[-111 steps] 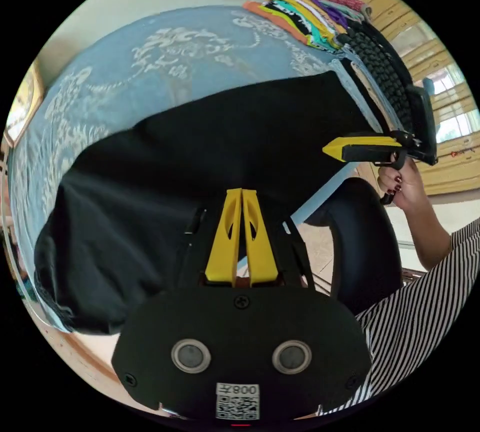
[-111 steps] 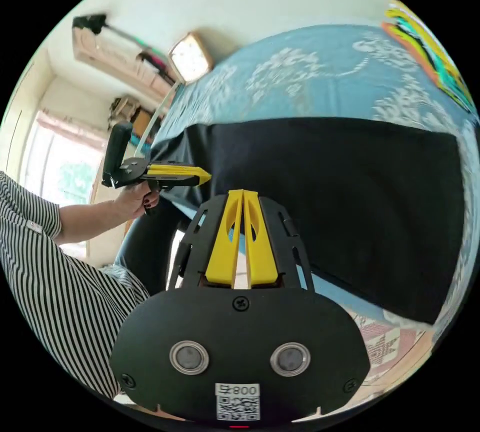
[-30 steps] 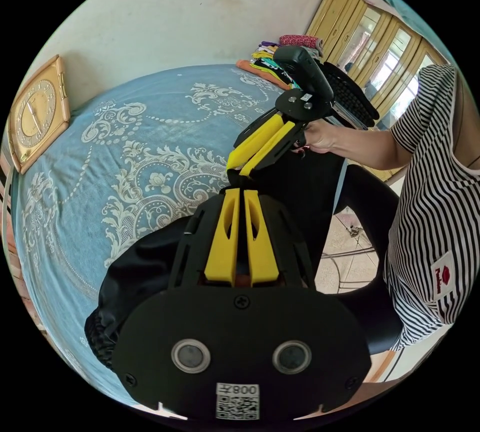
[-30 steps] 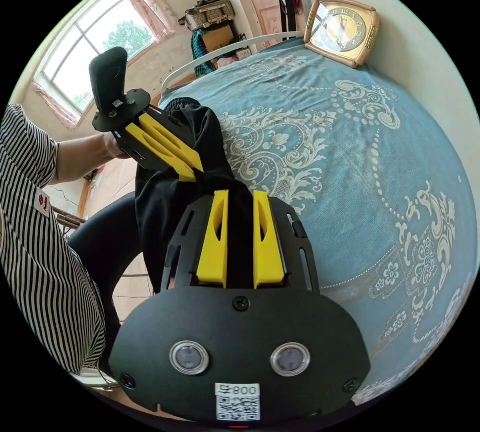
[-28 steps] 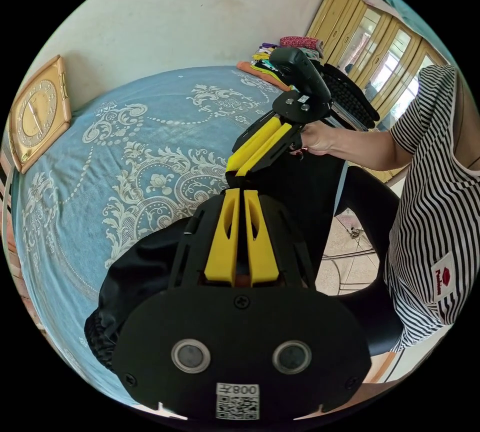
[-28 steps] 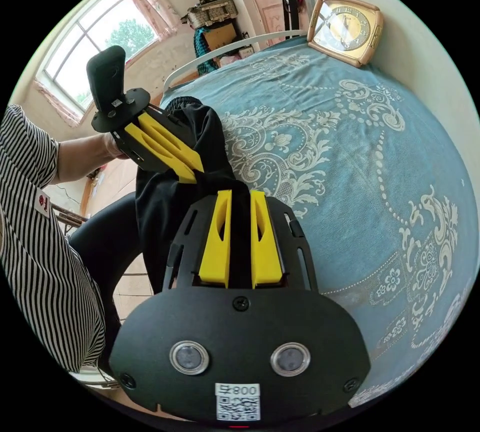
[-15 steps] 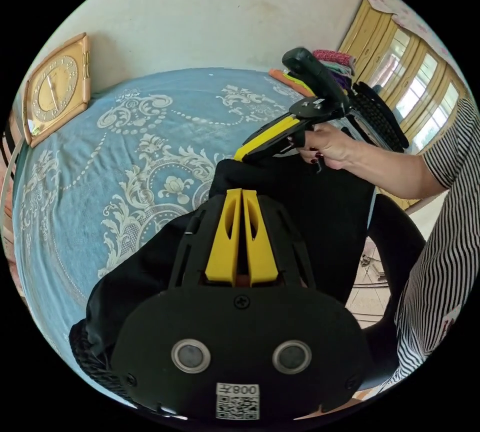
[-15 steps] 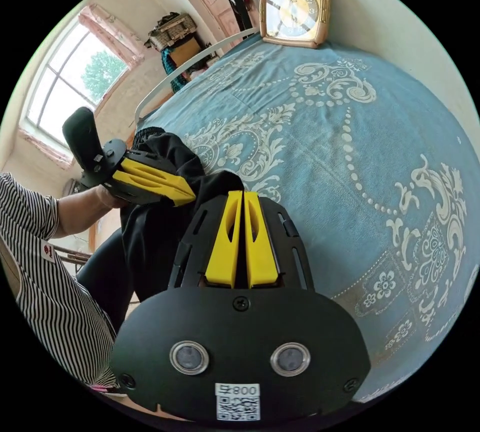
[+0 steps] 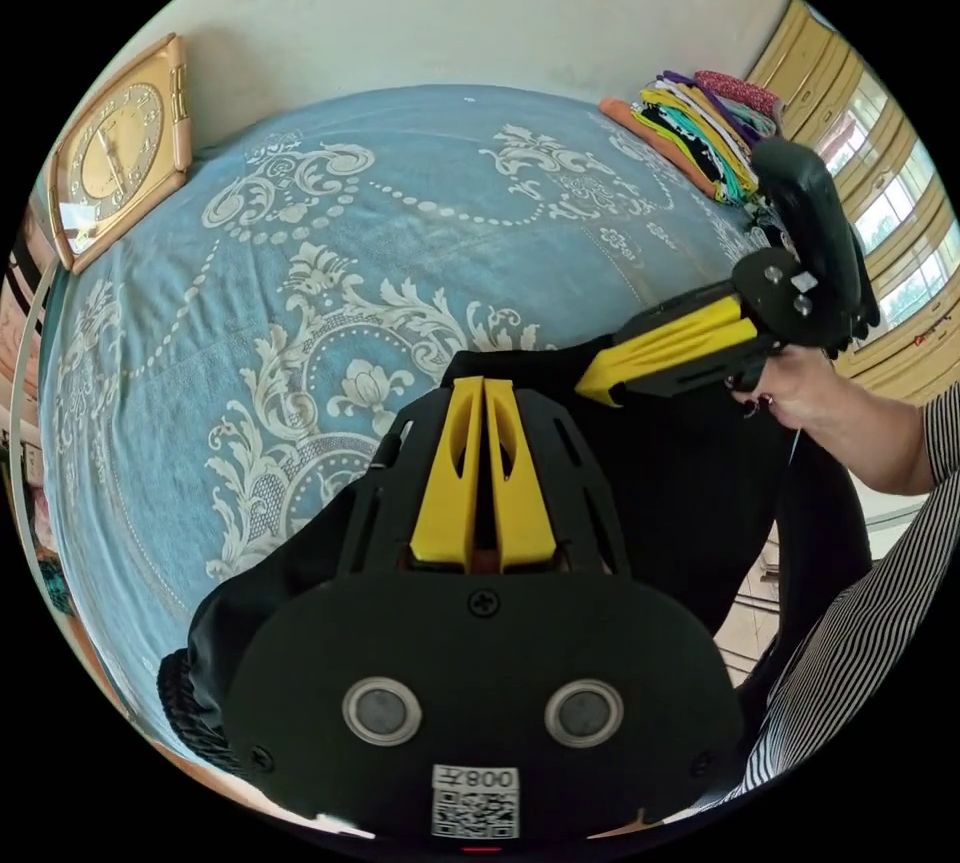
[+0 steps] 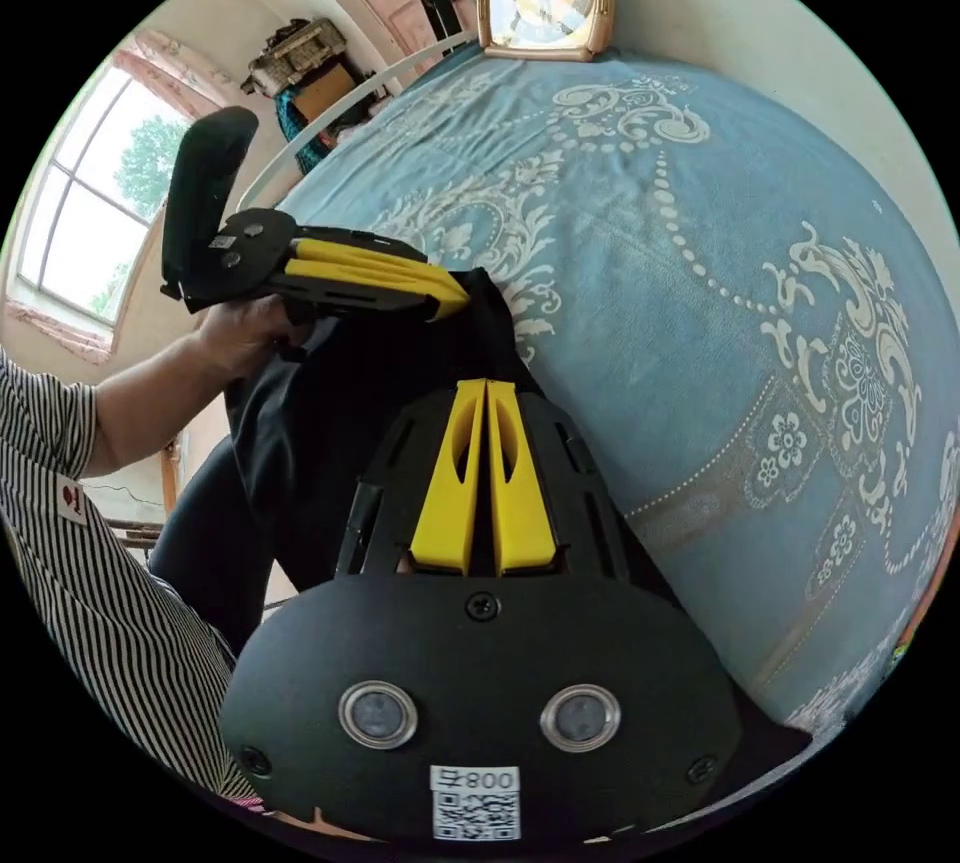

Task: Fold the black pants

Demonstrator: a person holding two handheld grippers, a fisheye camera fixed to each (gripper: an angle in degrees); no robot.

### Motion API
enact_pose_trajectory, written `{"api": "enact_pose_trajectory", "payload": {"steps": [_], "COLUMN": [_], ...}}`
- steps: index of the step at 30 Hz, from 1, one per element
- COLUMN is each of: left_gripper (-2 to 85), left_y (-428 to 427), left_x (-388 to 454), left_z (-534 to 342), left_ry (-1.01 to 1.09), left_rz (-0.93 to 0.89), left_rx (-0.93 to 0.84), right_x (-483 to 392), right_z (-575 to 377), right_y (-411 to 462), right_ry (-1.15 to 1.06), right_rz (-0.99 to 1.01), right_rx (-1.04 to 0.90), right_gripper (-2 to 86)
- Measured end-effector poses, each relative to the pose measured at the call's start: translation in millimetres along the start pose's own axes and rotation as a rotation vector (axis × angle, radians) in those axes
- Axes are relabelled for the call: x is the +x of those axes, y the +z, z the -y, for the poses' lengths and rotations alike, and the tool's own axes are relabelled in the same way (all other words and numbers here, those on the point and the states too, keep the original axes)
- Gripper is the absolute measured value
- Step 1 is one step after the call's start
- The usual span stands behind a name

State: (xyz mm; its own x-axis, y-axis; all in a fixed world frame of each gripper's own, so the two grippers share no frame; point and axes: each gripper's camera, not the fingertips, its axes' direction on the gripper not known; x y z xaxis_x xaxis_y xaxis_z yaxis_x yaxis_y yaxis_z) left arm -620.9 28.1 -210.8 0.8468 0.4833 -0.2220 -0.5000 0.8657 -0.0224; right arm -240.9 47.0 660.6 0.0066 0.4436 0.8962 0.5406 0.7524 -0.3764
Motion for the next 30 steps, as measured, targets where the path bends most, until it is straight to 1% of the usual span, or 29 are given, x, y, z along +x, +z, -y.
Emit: {"api": "enact_pose_trajectory", "payload": {"steps": [1,2,4,6,7,11,13,15,16,17,18,19,22,23,26,28,30], "left_gripper": [0.3,0.4,0.7,1.8,2.2,8.1,10.6,11.2,11.1,10.2,8.6,8.0,4.3,3.8,3.4,3.6,4.0], "left_y": [-3,-11,-24,-59,-68,-132,-149,-153,-151,-143,-134,-132,-152,-163,-163,-153,-160], "left_x": [0,0,-3,-10,-13,-48,-71,-106,-114,-130,-140,-143,-136,-130,-121,-124,-119], "left_z": [-2,-9,-23,-56,-66,-140,-167,-200,-208,-221,-233,-238,-264,-273,-286,-292,-298], "left_ry": [0.000,-0.003,-0.040,-0.099,-0.120,-0.313,-0.414,-0.574,-0.604,-0.670,-0.699,-0.712,-0.734,-0.737,-0.733,-0.763,-0.757], "left_rz": [0.001,0.011,0.042,0.099,0.120,0.298,0.335,0.287,0.255,0.178,0.053,0.009,0.025,0.051,0.149,0.128,0.133], "left_rx": [0.004,0.030,0.040,0.123,0.135,0.174,0.152,0.130,0.122,0.093,0.090,0.095,0.238,0.287,0.252,0.226,0.287], "right_x": [3,5,6,5,-1,-30,-34,-37,-36,-33,-32,-28,-24,-24,-26,-23,-23], "right_z": [-4,-4,-7,-8,-9,4,16,27,34,40,43,45,39,35,28,26,24], "right_y": [-4,-8,-11,-7,-9,-16,-15,-16,-11,-4,1,10,6,3,2,8,8], "right_ry": [0.047,0.077,0.108,0.119,0.107,-0.004,-0.009,-0.031,-0.029,-0.016,-0.013,0.008,0.027,0.033,0.045,0.079,0.098], "right_rz": [0.032,0.065,0.038,0.070,0.068,-0.005,-0.075,-0.116,-0.140,-0.144,-0.139,-0.127,-0.036,-0.045,-0.054,-0.028,-0.005], "right_rx": [0.055,0.042,0.059,0.023,0.036,0.091,0.100,0.122,0.109,0.069,0.045,0.002,0.027,0.035,0.048,0.033,0.033], "right_gripper": [0.1,0.1,0.2,0.3,0.4,1.7,3.0,4.6,5.5,6.0,5.9,5.6,2.2,1.5,0.6,0.4,0.3]}}
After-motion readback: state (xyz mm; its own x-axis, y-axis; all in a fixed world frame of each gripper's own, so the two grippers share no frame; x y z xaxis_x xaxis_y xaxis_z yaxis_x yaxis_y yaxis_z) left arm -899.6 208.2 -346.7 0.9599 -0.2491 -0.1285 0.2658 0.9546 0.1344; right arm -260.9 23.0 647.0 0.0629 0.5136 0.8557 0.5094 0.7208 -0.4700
